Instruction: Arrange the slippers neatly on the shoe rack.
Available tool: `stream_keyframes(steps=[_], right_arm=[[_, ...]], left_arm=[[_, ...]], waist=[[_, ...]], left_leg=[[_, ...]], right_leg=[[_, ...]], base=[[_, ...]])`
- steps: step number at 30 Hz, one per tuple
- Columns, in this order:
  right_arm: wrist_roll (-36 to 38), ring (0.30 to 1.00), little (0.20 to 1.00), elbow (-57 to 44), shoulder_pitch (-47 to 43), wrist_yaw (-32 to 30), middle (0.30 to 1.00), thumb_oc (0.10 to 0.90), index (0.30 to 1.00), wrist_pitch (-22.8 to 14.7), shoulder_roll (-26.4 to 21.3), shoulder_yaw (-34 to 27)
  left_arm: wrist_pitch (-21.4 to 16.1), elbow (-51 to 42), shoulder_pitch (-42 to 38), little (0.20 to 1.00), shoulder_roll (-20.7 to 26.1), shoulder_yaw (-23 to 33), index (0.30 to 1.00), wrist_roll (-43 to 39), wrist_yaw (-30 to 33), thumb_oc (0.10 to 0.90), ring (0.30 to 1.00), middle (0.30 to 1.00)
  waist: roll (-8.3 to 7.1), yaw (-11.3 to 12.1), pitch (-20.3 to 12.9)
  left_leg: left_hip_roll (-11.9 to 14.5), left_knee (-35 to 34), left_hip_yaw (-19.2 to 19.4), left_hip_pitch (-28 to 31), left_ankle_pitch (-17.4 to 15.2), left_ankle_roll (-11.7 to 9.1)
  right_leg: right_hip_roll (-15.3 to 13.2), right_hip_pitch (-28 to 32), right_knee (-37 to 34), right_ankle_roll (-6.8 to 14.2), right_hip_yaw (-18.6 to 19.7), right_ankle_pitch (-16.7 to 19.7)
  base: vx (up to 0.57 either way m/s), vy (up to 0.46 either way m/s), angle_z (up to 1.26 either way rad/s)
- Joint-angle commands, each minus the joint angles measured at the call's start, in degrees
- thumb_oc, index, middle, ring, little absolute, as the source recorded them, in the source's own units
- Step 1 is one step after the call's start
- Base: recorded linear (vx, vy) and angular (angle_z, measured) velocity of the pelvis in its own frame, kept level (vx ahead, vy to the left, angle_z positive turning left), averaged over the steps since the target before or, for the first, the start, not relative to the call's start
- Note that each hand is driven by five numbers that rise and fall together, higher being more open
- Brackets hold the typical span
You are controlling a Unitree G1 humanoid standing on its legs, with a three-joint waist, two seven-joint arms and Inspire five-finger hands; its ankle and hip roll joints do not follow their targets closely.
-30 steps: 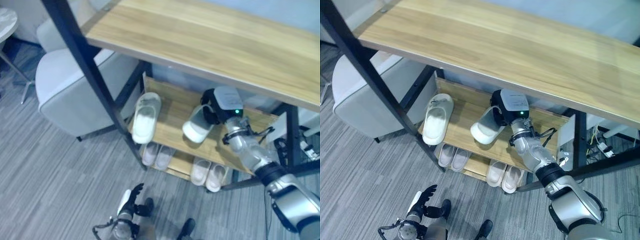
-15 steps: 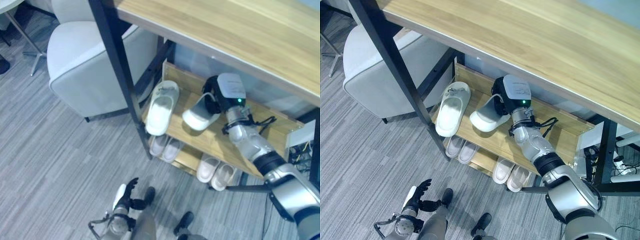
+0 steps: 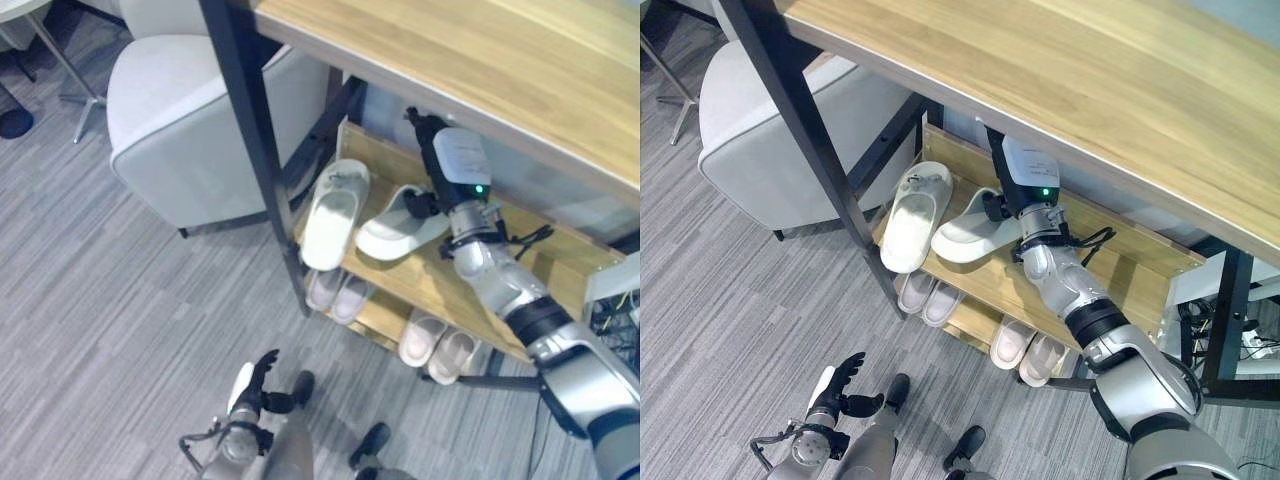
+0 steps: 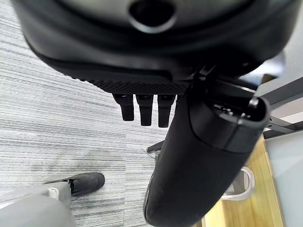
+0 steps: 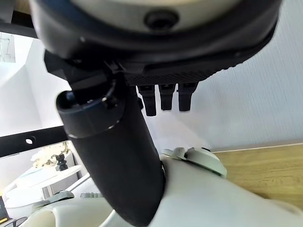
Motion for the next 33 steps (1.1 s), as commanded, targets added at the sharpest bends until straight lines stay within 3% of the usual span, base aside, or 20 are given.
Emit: stream_keyframes(steps=[1,18,26,30,33], right_arm=[[0.8,0.9,0.9,-8.0,-1.8,-3.8,0.9,0.8,0.9,-2.8,-1.3,-3.4],[2.8,0.9,0.9,-21.4,14.8,-1.2,0.9,0.8,0.9,-5.0,2.1,-10.0],[15.5,0.9,0.9,-30.7,26.1,-0.7,0.9,0.8,0.9,-8.2,6.2,-18.2],[24.5,0.9,0.9,-32.3,31.1,1.8,0.9,0.8,0.9,-9.7,8.7,-19.9],[35.7,0.9,0.9,-31.4,34.1,4.7,0.9,0.8,0.9,-11.1,11.5,-19.8]], left_arm=[[-2.1,-0.9,-2.0,0.9,0.1,-1.7,0.9,-0.1,1.2,0.8,0.9,0.9],[-0.5,-1.6,1.2,0.9,-0.3,0.7,0.9,1.3,-0.3,0.8,0.9,0.9],[0.9,-2.0,2.1,0.9,-0.3,2.1,0.9,1.6,-0.5,0.8,0.9,0.9],[1.6,-2.5,3.0,0.9,-0.2,2.6,0.9,1.7,-0.8,0.8,0.9,0.9],[2.2,-2.5,3.4,0.9,-0.2,2.6,0.9,1.7,-1.1,0.8,0.9,0.9]], waist=[[-1.0,-1.0,-2.1],[-0.7,-3.9,-2.9],[0.26,-5.8,-3.6],[0.57,-6.5,-3.8],[0.58,-6.9,-3.8]], left_leg=[[-0.9,-0.5,5.2,3.0,-5.0,-1.2],[-0.1,-0.5,7.7,5.4,-5.8,-1.1],[-0.2,-0.5,8.5,6.5,-6.3,-0.9],[-0.1,-0.5,8.8,6.9,-6.3,-0.9],[0.0,-0.5,9.0,7.0,-6.4,-1.0]], right_leg=[[-2.8,4.3,2.0,4.1,3.0,-5.8],[-2.7,5.1,1.4,4.2,4.8,-5.4],[-2.7,5.6,1.4,4.2,5.3,-5.3],[-2.7,5.8,1.4,4.3,5.5,-5.2],[-2.7,5.7,1.3,4.3,5.7,-5.0]], base=[[0.0,0.0,0.0],[-0.01,0.001,-0.06],[0.0,0.004,-0.05],[0.0,0.002,-0.05],[0.0,0.0,-0.03]])
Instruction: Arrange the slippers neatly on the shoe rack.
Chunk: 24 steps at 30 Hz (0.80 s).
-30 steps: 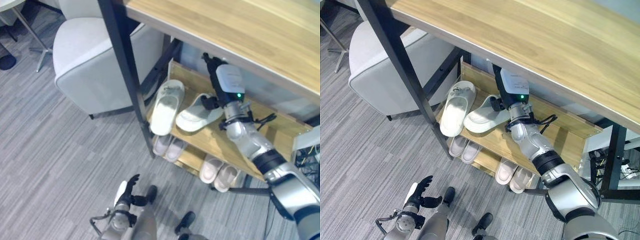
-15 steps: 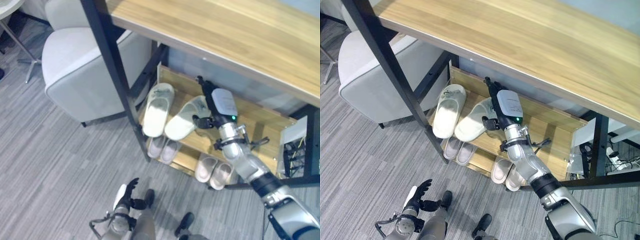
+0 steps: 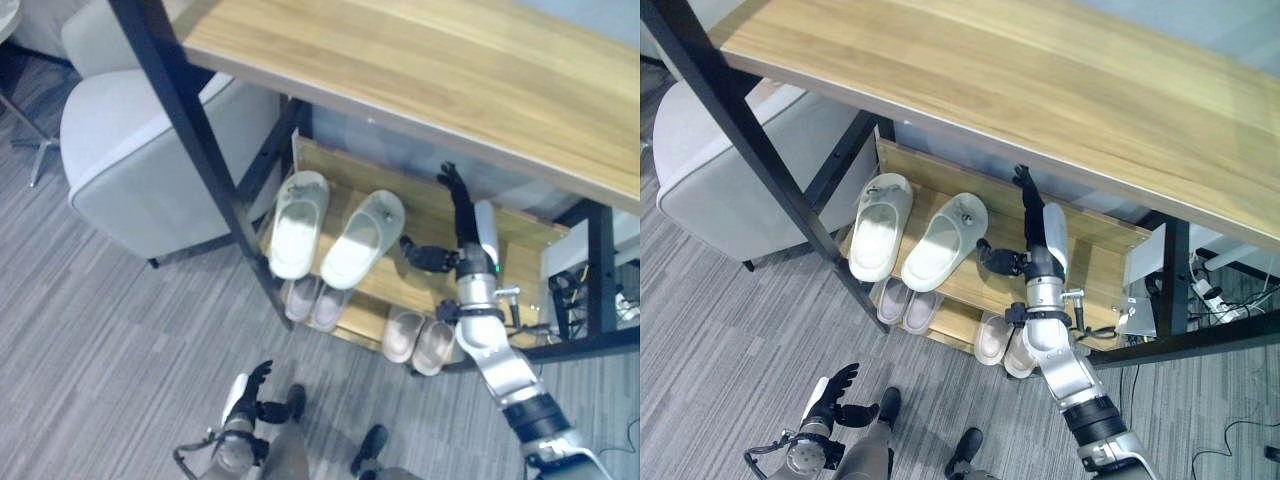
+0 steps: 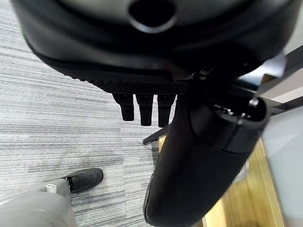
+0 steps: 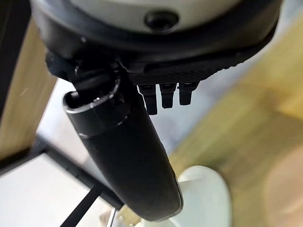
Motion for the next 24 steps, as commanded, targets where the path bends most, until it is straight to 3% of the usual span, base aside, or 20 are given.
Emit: stream_keyframes(steps=[1,6,10,24], right_arm=[[14.7,0.9,0.9,-4.8,0.2,3.2,0.9,0.8,0.9,-7.8,0.5,-1.5],[26.2,0.9,0.9,-2.3,2.8,8.7,0.9,0.8,0.9,-8.4,1.2,0.1],[29.1,0.9,0.9,0.3,1.6,10.5,0.9,0.8,0.9,-8.2,1.0,1.6],[30.1,0.9,0.9,6.2,-10.5,9.5,0.9,0.8,0.9,-7.2,0.0,4.7]], left_arm=[[-0.9,-0.1,-0.5,0.9,0.0,-0.2,0.9,1.3,0.1,0.8,0.9,0.9],[-0.5,-0.3,-0.1,0.9,0.2,-0.3,0.9,1.0,-1.1,0.8,0.9,0.9],[-0.6,-0.1,-0.1,0.9,0.1,-0.6,0.9,0.8,-1.7,0.8,0.9,0.9],[-1.0,2.8,-1.0,0.9,-0.1,-1.7,0.9,-0.7,-0.6,0.8,0.9,0.9]], waist=[[-0.26,-1.0,-4.4],[-0.45,-1.3,-4.5],[-0.71,-1.0,-4.5],[-1.67,1.8,-3.4]], left_leg=[[-0.5,-0.4,5.3,2.1,-5.5,-0.9],[-0.3,-0.4,5.5,2.4,-5.7,-1.0],[-0.3,-0.4,5.4,2.5,-5.7,-1.1],[-0.3,-0.4,4.5,1.6,-5.1,-1.3]], right_leg=[[-2.5,2.4,1.3,4.3,2.3,-5.3],[-2.4,2.4,1.1,4.2,2.4,-5.1],[-2.2,2.4,0.9,4.3,2.4,-5.0],[-2.2,1.9,1.4,4.1,1.5,-4.9]], base=[[0.0,-0.001,-0.06],[0.0,0.0,-0.01],[0.0,0.0,0.0],[0.0,0.0,0.01]])
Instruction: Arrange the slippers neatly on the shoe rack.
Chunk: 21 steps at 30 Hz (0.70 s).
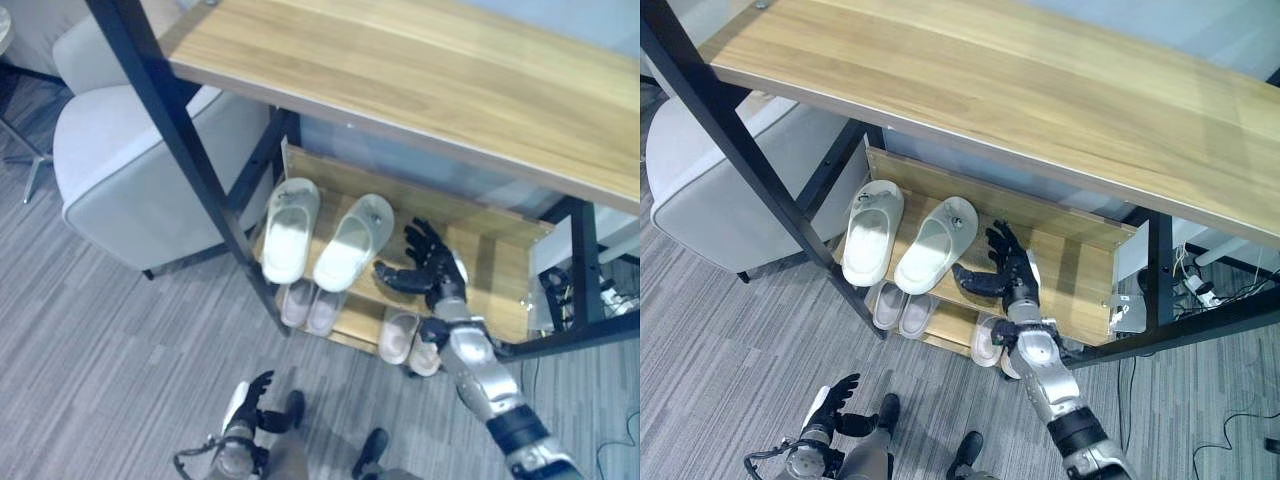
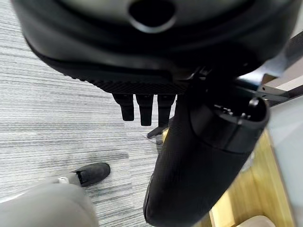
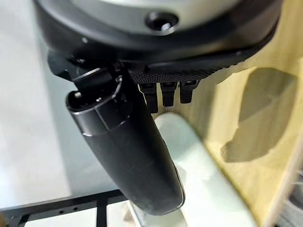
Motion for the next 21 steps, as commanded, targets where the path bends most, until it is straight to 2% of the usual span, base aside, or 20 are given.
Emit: stream_keyframes(steps=[1,12,15,21], right_arm=[[0.1,0.9,0.9,-0.7,-7.2,-1.0,0.9,0.8,0.9,-5.8,-1.6,-0.1],[-0.7,0.9,0.9,1.9,-14.0,-3.6,0.9,0.8,0.9,-6.1,-2.4,-0.4],[-2.9,0.9,0.9,2.7,-16.1,-5.3,0.9,0.8,0.9,-5.8,-3.2,-0.7],[-4.9,0.9,0.9,-2.4,-13.1,-5.6,0.9,0.8,0.9,-6.6,-3.2,-2.3]], left_arm=[[-2.7,2.3,-1.4,0.9,0.0,-1.5,0.9,-0.7,0.9,0.8,0.9,0.9],[-3.1,3.3,-2.5,0.9,0.1,-1.8,0.9,-1.8,1.9,0.8,0.9,0.9],[-3.2,3.5,-3.2,0.9,0.1,-1.7,0.9,-2.5,2.3,0.8,0.9,0.9],[-3.0,3.6,-3.8,0.9,-0.6,-1.3,0.9,-2.5,2.8,0.8,0.9,0.9]], waist=[[-1.95,1.4,-3.0],[-1.93,3.3,-2.1],[-1.83,3.5,-1.7],[-1.6,2.7,-1.5]], left_leg=[[-0.5,-0.5,4.1,0.9,-4.9,-1.4],[-0.7,-0.5,3.4,-0.4,-4.3,-1.5],[-0.8,-0.5,3.3,-0.8,-4.2,-1.5],[-0.9,-0.5,3.5,-0.8,-4.3,-1.4]], right_leg=[[-2.4,1.3,1.4,4.1,0.8,-5.1],[-2.7,0.8,1.9,4.1,-0.2,-5.1],[-2.9,0.4,2.0,4.2,-0.3,-5.0],[-3.1,0.2,2.3,4.2,0.0,-5.0]], base=[[0.01,-0.003,0.09],[0.01,0.002,0.04],[0.0,0.011,0.02],[0.0,0.005,0.03]])
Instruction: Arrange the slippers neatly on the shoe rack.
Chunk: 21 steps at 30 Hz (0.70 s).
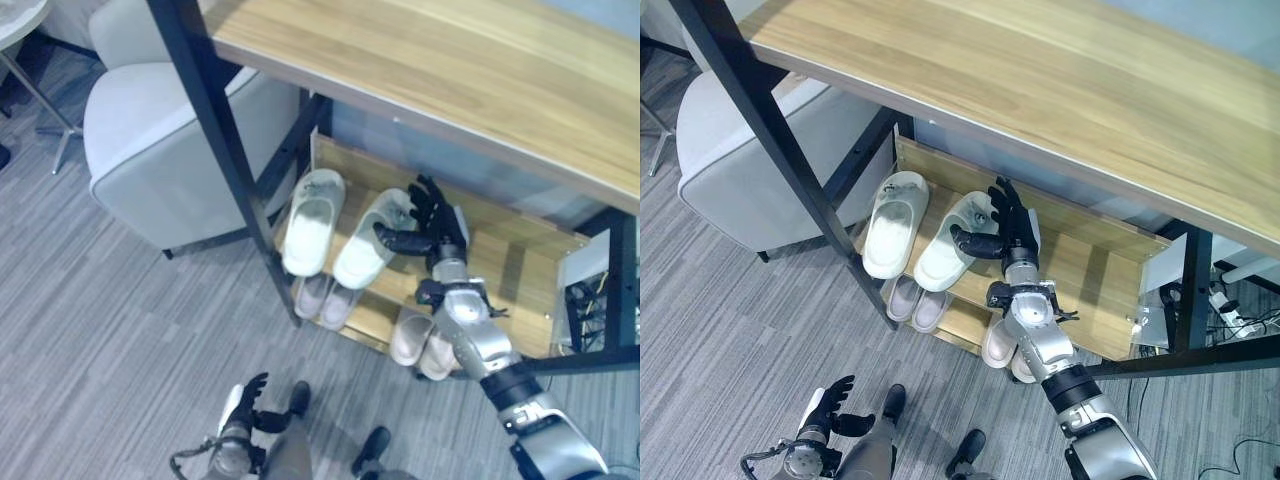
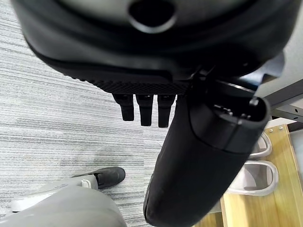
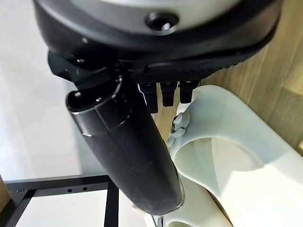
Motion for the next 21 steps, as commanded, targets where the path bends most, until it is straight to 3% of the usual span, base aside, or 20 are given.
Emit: stream_keyframes(steps=[1,10,21], right_arm=[[-3.2,0.9,0.9,-6.9,-3.0,-0.7,0.9,0.8,0.9,-6.6,-2.2,-3.6],[-6.3,0.9,0.9,-16.9,6.7,0.6,0.9,0.8,0.9,-7.6,-3.3,-7.1],[1.3,0.9,0.9,-17.7,11.7,7.1,0.9,0.8,0.9,-7.4,-0.8,-3.1]], left_arm=[[-2.9,1.5,-2.8,0.9,-0.9,-1.3,0.9,-0.2,2.1,0.8,0.9,0.9],[-2.4,0.4,-2.8,0.9,-1.4,-0.2,0.9,0.9,1.6,0.8,0.9,0.9],[-2.2,0.0,-2.1,0.9,-1.2,0.0,0.9,1.4,0.9,0.8,0.9,0.9]], waist=[[-1.48,0.1,-1.4],[-0.69,-2.4,-1.5],[-0.56,-3.7,-1.3]], left_leg=[[-0.6,-0.5,5.4,1.9,-4.9,-1.3],[-0.6,-0.5,6.3,2.8,-5.5,-1.1],[-0.4,-0.5,7.2,3.4,-5.8,-0.9]], right_leg=[[-3.1,1.8,2.3,4.2,2.0,-4.9],[-3.4,1.8,2.6,4.3,2.6,-4.7],[-3.5,1.4,2.6,4.4,3.8,-4.4]], base=[[0.0,0.0,0.0],[0.0,0.0,0.0],[-0.02,0.01,-0.11]])
